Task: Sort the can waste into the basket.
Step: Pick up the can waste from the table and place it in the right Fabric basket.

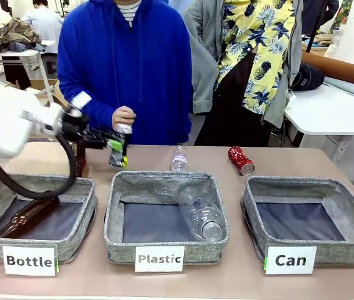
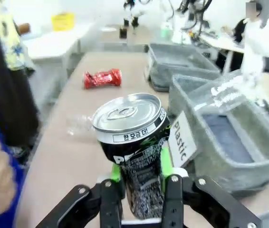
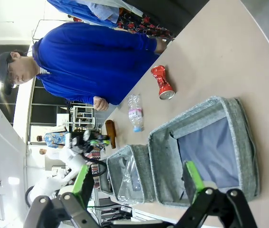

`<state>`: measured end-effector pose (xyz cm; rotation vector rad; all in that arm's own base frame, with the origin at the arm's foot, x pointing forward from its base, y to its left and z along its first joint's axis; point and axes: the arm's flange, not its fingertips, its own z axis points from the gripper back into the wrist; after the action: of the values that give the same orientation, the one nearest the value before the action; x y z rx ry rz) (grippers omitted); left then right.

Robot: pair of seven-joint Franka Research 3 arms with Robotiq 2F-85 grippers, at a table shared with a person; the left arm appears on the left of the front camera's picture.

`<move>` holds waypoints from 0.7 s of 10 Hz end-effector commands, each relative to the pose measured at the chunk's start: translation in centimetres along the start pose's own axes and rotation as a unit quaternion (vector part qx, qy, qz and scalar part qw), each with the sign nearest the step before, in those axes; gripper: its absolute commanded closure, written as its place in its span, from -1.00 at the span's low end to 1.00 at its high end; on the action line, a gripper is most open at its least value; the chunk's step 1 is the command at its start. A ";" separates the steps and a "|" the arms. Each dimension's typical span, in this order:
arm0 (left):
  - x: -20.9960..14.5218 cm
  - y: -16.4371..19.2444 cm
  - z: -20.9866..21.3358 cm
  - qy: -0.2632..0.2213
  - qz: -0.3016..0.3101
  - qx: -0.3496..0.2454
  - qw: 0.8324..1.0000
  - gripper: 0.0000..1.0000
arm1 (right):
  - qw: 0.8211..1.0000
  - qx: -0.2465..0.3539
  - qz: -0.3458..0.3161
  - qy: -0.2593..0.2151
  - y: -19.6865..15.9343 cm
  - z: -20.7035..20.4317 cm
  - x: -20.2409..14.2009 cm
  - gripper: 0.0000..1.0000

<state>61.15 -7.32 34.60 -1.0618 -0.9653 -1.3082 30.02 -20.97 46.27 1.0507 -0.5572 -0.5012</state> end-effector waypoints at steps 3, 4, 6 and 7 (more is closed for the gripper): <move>6.2 -14.2 9.9 0.041 -0.068 0.020 0.997 1.00 | 1.000 0.014 0.013 -0.008 -0.1 -0.2 0.2 -1.00; 6.6 -17.7 12.4 0.081 -0.039 -0.017 0.996 1.00 | 1.000 0.014 0.013 -0.008 -0.1 -0.2 0.2 -1.00; 8.1 -24.6 19.0 0.156 0.001 0.006 0.988 1.00 | 1.000 0.014 0.013 -0.008 -0.1 -0.2 0.2 -1.00; 8.5 -26.1 22.8 0.174 0.026 -0.043 0.983 1.00 | 1.000 0.014 0.013 -0.008 -0.1 -0.2 0.2 -1.00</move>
<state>36.39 10.94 47.87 -0.8333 -0.7116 -1.4199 30.00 -20.98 46.27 1.0506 -0.5573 -0.5014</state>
